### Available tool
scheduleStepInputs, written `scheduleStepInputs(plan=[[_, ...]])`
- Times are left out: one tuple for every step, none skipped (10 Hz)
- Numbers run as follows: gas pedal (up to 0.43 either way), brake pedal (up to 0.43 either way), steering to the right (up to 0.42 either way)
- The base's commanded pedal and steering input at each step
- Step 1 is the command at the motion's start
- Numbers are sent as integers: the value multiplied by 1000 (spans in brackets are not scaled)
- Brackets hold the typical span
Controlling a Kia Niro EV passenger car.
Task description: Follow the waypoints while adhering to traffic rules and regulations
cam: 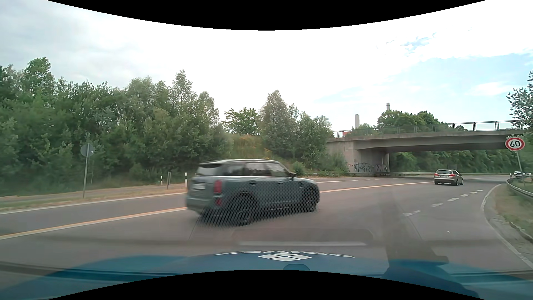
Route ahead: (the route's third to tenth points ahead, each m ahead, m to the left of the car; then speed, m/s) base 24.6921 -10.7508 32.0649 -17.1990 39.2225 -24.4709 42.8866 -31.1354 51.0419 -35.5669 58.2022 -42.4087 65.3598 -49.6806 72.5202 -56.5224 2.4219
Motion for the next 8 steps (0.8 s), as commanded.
scheduleStepInputs(plan=[[571,0,233],[591,0,245],[591,0,259],[591,0,276],[591,0,290],[591,0,295],[579,0,298],[579,0,299]])
